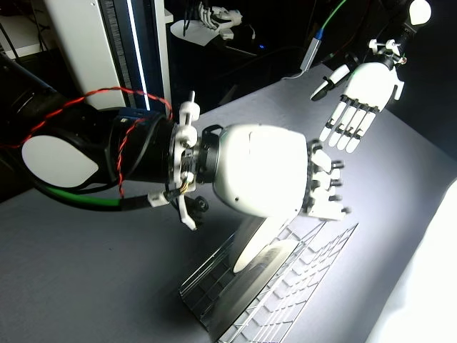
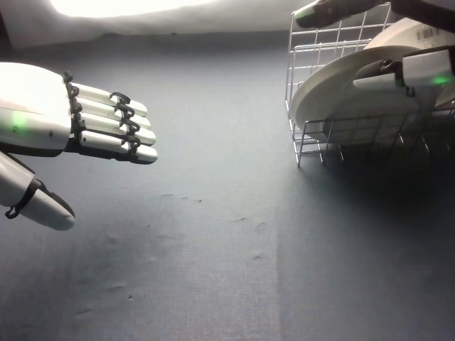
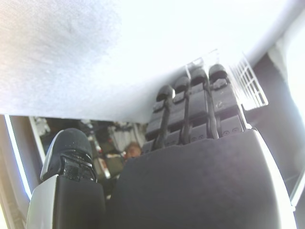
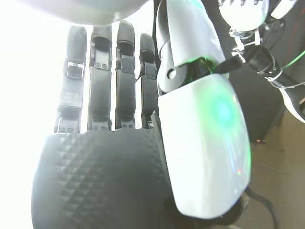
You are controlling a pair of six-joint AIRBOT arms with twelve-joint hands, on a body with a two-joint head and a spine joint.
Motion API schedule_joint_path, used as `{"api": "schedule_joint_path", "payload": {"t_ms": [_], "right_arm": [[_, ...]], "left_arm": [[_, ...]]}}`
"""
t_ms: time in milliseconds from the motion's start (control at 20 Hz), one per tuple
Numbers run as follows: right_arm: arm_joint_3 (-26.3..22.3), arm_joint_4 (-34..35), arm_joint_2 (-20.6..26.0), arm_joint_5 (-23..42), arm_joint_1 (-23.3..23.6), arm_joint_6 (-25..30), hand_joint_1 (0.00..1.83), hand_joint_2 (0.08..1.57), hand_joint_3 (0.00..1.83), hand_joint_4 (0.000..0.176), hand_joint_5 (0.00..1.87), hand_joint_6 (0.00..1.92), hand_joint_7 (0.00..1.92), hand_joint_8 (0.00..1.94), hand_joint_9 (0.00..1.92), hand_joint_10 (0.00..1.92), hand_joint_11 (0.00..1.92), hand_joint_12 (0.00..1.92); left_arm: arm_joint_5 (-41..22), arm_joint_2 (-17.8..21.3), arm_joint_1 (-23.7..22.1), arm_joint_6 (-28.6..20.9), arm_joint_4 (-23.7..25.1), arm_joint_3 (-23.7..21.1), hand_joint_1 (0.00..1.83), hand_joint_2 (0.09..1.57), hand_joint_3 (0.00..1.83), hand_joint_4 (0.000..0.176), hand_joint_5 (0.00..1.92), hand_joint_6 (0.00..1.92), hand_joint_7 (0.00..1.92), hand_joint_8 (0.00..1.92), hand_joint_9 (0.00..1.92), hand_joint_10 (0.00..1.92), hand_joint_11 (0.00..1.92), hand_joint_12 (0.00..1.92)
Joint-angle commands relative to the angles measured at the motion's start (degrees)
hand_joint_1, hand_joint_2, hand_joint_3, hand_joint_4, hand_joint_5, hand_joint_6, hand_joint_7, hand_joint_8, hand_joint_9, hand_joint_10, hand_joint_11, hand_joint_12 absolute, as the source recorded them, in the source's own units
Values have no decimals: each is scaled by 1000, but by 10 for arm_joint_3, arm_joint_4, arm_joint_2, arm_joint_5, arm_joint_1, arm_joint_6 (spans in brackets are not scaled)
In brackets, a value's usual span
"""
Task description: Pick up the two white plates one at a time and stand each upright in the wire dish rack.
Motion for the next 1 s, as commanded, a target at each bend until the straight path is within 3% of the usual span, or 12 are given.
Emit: {"api": "schedule_joint_path", "payload": {"t_ms": [0, 300, 600, 950], "right_arm": [[-4, 5, 4, 75, 11, 5, 1291, 1027, 0, 0, 583, 0, 635, 0, 644, 0, 207, 1078], [-25, -119, 5, 114, 16, 5, 1278, 1009, 0, 0, 555, 2, 606, 0, 604, 1, 143, 1115], [-27, -182, 11, 148, 16, 5, 1254, 1003, 0, 0, 512, 0, 572, 0, 583, 0, 129, 1109], [-32, -256, 33, 181, 16, 6, 1219, 1004, 3, 0, 473, 1, 520, 0, 529, 0, 76, 1140]], "left_arm": [[-19, 5, -1, -1, -41, -1, 0, 1178, 1, 0, 24, 3, 0, 0, 0, 0, 0, 0], [-81, 21, -4, -5, -57, -17, 0, 1170, 0, 0, 26, 4, 0, 0, 0, 0, 0, 0], [-98, 58, -18, -4, -57, -74, 0, 1175, 0, 0, 30, 4, 0, 0, 0, 0, 0, 0], [-99, 63, -37, 6, -33, -59, 0, 1181, 1, 0, 62, 14, 17, 6, 0, 0, 0, 0]]}}
